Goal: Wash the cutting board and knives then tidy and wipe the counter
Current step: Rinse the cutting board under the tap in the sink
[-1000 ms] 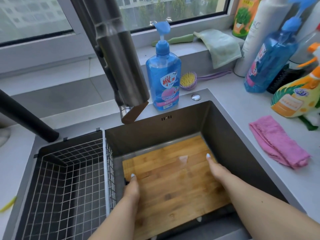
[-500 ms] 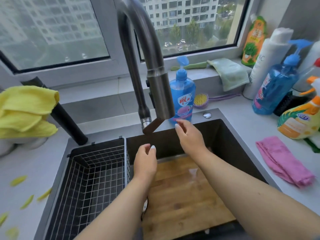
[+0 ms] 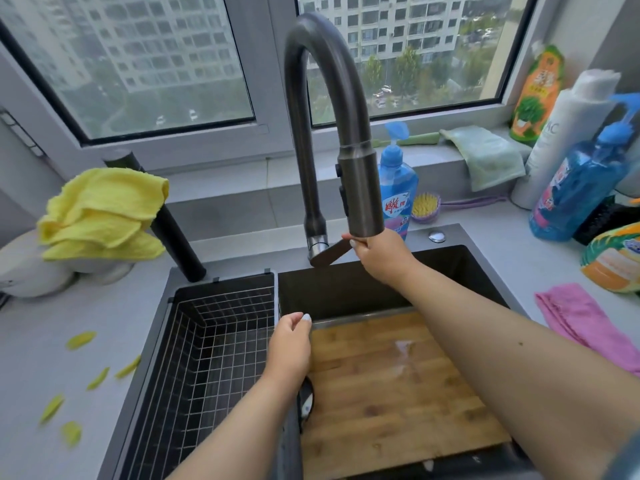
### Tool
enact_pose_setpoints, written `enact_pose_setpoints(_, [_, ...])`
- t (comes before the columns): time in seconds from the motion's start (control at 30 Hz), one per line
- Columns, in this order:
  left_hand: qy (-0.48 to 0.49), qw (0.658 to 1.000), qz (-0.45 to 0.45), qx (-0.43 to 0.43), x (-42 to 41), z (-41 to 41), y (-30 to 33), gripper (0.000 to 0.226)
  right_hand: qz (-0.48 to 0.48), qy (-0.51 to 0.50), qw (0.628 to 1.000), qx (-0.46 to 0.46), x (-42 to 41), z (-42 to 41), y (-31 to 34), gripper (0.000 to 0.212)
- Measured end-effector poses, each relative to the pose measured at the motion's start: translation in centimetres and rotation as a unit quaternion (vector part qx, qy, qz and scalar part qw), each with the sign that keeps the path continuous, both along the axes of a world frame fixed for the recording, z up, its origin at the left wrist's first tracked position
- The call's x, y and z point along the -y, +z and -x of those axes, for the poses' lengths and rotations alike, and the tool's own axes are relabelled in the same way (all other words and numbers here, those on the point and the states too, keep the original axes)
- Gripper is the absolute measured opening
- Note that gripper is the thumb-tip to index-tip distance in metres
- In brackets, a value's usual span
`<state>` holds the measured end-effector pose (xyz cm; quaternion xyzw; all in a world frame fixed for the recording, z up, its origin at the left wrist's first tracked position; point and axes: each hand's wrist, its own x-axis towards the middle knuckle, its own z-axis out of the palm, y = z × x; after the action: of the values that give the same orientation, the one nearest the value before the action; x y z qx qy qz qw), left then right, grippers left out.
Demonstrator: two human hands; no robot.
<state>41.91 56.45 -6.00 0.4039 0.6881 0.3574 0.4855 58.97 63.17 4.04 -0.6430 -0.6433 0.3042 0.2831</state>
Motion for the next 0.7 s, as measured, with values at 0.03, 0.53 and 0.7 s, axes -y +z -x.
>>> enact_pose_setpoints(0.03, [0.002, 1.0, 0.002, 0.005, 0.0, 0.0, -0.2, 0.03, -0.002, 0.006, 1.0, 0.006, -0.1, -0.1, -0.1, 0.023])
enact_pose_setpoints(0.53, [0.008, 0.997, 0.06, 0.044, 0.5, -0.2, -3.2, 0.01, -0.092, 0.146, 0.86, -0.481, 4.7, -0.8, 10.1, 0.061])
enact_pose_setpoints(0.7, [0.01, 0.99, 0.134, 0.033, 0.6, -1.1, -5.2, 0.047, -0.146, 0.103, 0.932, -0.314, 5.0, 1.5, 9.3, 0.017])
